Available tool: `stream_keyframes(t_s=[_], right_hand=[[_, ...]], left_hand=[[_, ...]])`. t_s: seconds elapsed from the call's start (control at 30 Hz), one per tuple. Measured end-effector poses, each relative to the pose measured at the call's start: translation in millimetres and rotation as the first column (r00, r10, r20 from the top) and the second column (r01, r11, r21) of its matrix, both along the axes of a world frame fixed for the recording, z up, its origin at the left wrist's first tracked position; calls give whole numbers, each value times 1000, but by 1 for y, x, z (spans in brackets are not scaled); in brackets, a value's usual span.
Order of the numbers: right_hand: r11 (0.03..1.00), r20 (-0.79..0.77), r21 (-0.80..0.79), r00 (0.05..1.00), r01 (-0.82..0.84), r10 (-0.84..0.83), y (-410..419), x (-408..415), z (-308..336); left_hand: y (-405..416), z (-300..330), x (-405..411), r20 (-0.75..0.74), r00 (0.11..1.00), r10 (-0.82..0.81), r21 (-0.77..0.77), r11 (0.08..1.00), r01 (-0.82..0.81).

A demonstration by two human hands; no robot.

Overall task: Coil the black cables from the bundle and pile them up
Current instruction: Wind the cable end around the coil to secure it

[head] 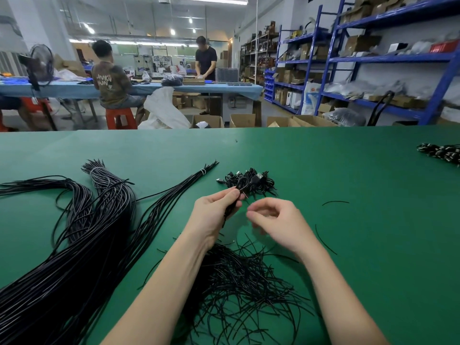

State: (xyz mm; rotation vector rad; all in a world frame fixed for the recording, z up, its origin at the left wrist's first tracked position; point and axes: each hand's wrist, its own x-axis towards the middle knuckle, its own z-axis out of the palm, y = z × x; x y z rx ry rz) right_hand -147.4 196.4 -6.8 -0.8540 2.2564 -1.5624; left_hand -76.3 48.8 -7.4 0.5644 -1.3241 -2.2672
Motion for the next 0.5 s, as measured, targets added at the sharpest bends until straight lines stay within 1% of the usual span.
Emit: stream_keyframes(t_s=[0.03,0.07,0.13,0.23,0.3,0.43,0.5], right_hand=[[993,-95,119,995,23,-11,1,-1,-3],[977,-152,208,988,41,-9,2,-2,-4],[941,-183,333,983,55,7,0,3,-7],[830,-296,546,953,117,60,-11,15,-8],[788,-323,601,942,133,87,-16,20,-9],[745,-351,651,928,147,124,-20,24,-8],[743,-337,658,931,124,143,-21,26,-7]], left_hand=[[-1,0,0,-2,1000,5,4,1000,-5],[-2,0,0,-3,1000,9,9,1000,-9],[-3,-1,0,-3,1000,15,16,1000,-15],[-3,-1,0,-9,1000,29,32,999,-28],[-2,-1,0,-14,999,36,37,999,-35],[-4,0,0,-22,999,48,45,998,-47],[-5,1,1,-29,998,50,65,997,-48]])
